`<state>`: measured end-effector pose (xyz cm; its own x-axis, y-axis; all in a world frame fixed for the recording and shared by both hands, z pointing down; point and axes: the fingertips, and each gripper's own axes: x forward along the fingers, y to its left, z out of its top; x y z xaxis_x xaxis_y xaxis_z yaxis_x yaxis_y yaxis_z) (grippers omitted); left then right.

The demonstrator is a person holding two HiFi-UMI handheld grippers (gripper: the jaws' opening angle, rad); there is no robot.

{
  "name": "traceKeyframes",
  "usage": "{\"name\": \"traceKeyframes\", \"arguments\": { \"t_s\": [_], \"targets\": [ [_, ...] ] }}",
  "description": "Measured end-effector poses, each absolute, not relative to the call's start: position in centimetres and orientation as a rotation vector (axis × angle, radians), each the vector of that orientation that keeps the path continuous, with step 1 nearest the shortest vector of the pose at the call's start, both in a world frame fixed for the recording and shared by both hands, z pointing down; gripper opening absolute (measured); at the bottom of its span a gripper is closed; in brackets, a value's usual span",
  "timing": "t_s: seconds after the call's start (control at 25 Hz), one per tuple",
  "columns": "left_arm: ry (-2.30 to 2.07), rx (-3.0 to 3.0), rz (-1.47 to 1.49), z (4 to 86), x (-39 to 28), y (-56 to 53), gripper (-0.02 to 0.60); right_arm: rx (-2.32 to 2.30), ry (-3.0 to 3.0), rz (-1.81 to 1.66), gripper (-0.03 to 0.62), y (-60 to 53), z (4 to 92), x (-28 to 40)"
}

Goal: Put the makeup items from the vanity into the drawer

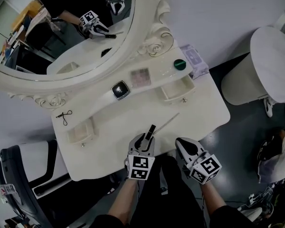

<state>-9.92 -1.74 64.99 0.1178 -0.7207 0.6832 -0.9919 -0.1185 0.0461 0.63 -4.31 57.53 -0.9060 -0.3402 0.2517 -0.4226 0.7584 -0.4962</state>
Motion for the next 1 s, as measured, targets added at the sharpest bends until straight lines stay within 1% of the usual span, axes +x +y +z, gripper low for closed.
{"name": "traceKeyframes", "arguments": {
  "t_s": [0.4,0.52,0.64,0.76,1.0],
  "targets": [
    [-1.569,1.808,0.759,68.5,-10.2,-1.7,0.13,0.629,-2.791,0.889,0.024,-4.9,58.8,1.1],
    [-1.584,1.797,0.772,68.6,-10.5,-1.7,0.103,0.626,-2.796,0.891,0.023,-5.1,58.9,1.1],
    [-1.586,1.796,0.774,68.6,-10.4,-1.8,0.1,0.625,-2.797,0.899,0.023,-5.0,58.9,1.2],
    [-1.594,1.804,0.764,68.2,-10.5,-1.9,0.1,0.623,-2.799,0.899,0.023,-4.8,58.5,1.1],
    [-1.629,1.854,0.729,64.6,-10.4,-2.5,0.1,0.632,-2.811,0.895,0.023,-4.9,57.5,1.2]
  ]
}}
